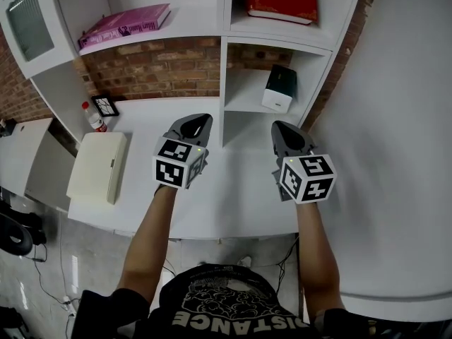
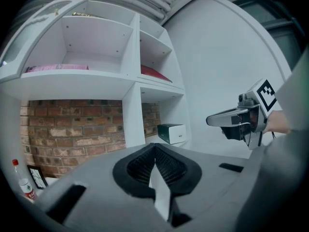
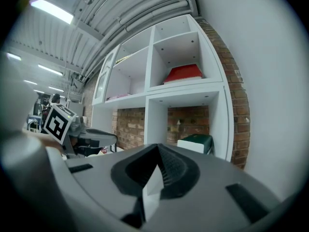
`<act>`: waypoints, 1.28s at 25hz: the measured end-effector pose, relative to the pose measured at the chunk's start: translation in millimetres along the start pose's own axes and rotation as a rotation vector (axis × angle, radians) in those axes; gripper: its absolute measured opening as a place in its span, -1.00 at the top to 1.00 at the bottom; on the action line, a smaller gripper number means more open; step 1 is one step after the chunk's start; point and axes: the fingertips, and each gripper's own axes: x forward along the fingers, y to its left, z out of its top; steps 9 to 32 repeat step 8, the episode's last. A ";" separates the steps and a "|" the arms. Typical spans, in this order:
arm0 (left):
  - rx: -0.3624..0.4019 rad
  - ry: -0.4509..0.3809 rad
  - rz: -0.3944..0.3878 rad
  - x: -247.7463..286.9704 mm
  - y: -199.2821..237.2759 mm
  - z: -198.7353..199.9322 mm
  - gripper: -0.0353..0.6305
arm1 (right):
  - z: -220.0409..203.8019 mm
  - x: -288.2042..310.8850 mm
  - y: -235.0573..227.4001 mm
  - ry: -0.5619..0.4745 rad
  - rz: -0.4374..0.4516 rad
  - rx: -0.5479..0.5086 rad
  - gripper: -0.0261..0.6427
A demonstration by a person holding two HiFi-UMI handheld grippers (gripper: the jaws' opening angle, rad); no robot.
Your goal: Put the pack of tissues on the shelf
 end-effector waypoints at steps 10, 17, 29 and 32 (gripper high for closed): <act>-0.005 -0.014 0.008 0.9 3.3 0.4 0.89 | 0.8 2.0 0.4 -0.001 0.002 -0.002 0.91; -0.005 -0.014 0.008 0.9 3.3 0.4 0.89 | 0.8 2.0 0.4 -0.001 0.002 -0.002 0.91; -0.005 -0.014 0.008 0.9 3.3 0.4 0.89 | 0.8 2.0 0.4 -0.001 0.002 -0.002 0.91; -0.005 -0.014 0.008 0.9 3.3 0.4 0.89 | 0.8 2.0 0.4 -0.001 0.002 -0.002 0.91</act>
